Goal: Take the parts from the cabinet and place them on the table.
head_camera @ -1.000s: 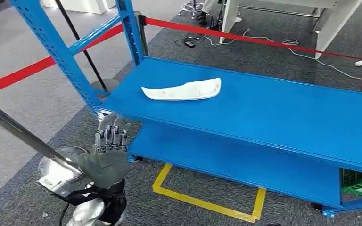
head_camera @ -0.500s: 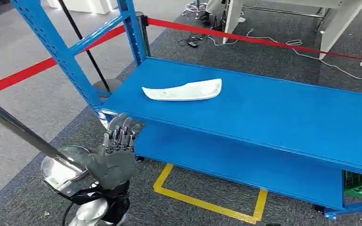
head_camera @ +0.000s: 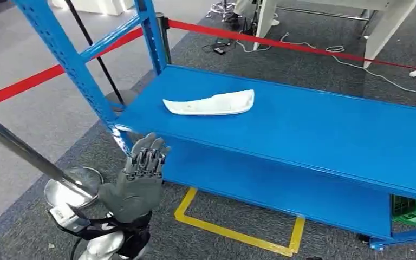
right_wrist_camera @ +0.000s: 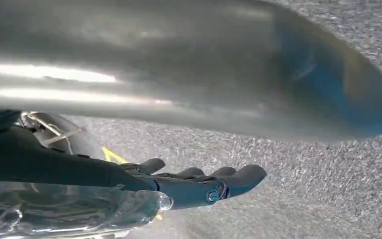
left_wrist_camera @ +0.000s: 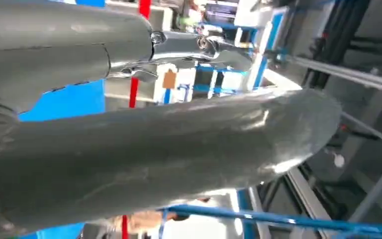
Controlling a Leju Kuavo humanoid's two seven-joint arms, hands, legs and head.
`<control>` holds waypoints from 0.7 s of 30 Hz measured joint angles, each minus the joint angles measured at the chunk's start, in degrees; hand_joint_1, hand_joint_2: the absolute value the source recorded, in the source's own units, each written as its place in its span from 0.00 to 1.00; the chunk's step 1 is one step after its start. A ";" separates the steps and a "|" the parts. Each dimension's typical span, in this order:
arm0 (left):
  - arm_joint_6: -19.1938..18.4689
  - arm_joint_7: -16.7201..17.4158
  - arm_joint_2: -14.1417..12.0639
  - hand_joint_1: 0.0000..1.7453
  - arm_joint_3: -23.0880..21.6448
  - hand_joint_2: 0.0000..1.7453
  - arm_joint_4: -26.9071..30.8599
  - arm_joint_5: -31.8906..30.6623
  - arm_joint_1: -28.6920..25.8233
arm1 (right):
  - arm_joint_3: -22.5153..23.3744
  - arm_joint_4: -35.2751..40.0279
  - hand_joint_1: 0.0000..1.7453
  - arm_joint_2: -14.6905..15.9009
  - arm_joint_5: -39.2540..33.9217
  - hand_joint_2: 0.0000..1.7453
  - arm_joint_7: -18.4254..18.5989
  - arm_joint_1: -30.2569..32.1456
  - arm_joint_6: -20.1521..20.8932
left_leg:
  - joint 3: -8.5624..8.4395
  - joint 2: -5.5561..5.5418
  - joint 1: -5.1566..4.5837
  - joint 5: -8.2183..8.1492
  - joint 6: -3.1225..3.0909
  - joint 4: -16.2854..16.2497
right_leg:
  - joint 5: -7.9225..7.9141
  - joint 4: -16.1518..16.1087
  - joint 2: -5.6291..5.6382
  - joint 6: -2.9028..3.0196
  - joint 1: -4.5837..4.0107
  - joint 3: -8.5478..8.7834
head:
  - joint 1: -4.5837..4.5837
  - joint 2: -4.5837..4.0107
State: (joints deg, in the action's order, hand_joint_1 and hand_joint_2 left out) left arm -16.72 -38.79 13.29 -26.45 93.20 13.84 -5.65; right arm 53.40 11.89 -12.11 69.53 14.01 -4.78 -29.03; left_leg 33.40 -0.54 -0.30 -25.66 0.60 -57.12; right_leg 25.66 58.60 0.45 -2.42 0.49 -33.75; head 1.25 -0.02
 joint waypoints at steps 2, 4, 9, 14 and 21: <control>-2.68 -0.13 0.18 0.00 -0.02 0.00 0.24 -0.33 -0.14 | 0.00 0.07 0.00 0.02 0.07 0.00 -0.15 -0.14 0.09 | -0.90 -0.19 0.40 -0.12 -1.00 1.04 | 0.59 0.24 -0.12 -0.73 0.13 -0.08 | -0.07 0.00; -4.00 -0.13 0.20 0.00 0.13 0.00 0.31 -0.44 -0.07 | -0.02 0.09 0.00 0.04 0.11 0.00 -0.24 -0.17 0.13 | -1.56 -0.09 0.40 -0.68 -1.66 1.07 | 3.37 6.50 -0.15 -1.00 0.11 -3.18 | -0.70 0.00; -3.81 -0.13 0.20 0.00 0.35 0.00 0.30 -0.48 -0.42 | 0.02 0.09 0.00 0.20 0.05 0.00 -0.24 0.42 0.17 | -3.92 -0.15 0.25 -1.91 -1.64 0.94 | 2.08 14.30 -0.13 -1.28 0.10 -8.80 | -0.79 0.00; -0.90 -0.13 0.55 0.00 1.27 0.00 0.28 -2.12 -0.45 | 0.00 0.07 0.00 0.22 -0.11 0.00 -0.18 0.21 0.17 | -5.47 -0.38 -0.07 -3.53 -0.36 0.78 | -3.25 0.71 0.04 -0.18 -0.11 -2.61 | -0.53 0.00; -0.73 -0.15 0.68 0.00 1.81 0.00 0.55 -2.17 -0.41 | 0.17 0.09 0.00 0.28 -0.26 0.00 -0.20 -0.04 0.20 | 2.60 -0.10 0.36 -10.48 1.61 -13.75 | -1.96 0.20 -0.15 1.65 0.29 -1.58 | 0.24 0.00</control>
State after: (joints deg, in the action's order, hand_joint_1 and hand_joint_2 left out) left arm -17.44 -38.95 13.97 -24.63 93.74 11.67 -6.06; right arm 53.57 11.98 -11.82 69.26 13.81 -4.81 -28.83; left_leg 35.99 -0.64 0.06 -36.14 2.21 -70.87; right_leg 23.69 58.79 0.30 -0.77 0.78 -35.34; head 1.49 -0.02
